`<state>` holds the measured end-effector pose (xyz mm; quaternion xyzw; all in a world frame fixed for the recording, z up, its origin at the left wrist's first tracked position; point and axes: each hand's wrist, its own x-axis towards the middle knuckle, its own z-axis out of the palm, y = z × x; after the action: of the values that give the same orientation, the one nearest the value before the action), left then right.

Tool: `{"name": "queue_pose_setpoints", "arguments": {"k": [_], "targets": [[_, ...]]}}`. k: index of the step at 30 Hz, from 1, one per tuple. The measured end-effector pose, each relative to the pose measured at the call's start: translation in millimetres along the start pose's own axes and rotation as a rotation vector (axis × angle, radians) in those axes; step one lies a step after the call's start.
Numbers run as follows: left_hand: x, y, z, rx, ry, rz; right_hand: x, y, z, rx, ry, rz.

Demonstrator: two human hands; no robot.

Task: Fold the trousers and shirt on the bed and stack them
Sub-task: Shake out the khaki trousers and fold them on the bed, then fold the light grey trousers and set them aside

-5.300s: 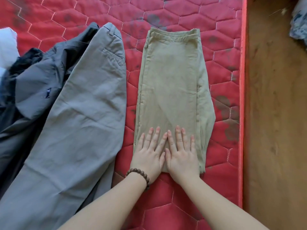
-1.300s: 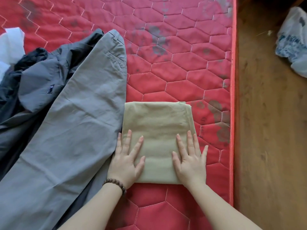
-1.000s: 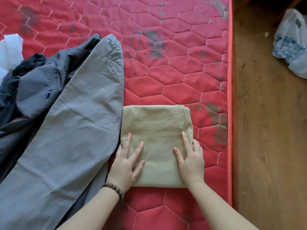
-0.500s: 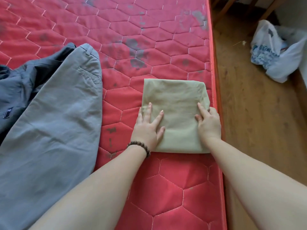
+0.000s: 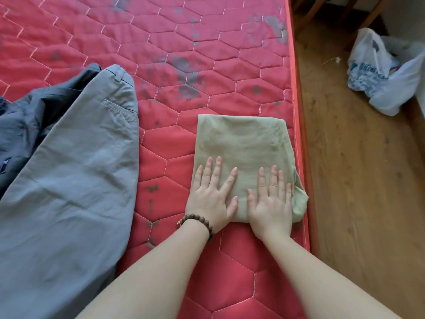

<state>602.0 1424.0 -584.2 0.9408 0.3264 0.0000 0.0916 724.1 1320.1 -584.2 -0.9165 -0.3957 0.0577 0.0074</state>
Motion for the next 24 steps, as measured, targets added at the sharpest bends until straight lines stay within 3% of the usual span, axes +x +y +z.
{"name": "queue_pose_setpoints", "arguments": {"k": [5,9,17,24], "targets": [[-17.8,5.1,-17.0,-0.042,-0.175,-0.102,-13.1,-8.6,-17.2,-0.018,-0.163,0.03],[-69.2,-7.1,-57.5,-0.051,-0.287,-0.185,-37.0,-30.3,-58.4,0.017,-0.282,-0.134],[-148.8,-111.9,-181.8,-0.027,-0.085,-0.442,-90.3,-127.5,-137.9,0.29,-0.321,-0.328],[-185.2,-231.3,-203.9,0.066,-0.045,-0.513,-95.5,-237.0,-134.5,0.375,-0.292,-0.402]]}}
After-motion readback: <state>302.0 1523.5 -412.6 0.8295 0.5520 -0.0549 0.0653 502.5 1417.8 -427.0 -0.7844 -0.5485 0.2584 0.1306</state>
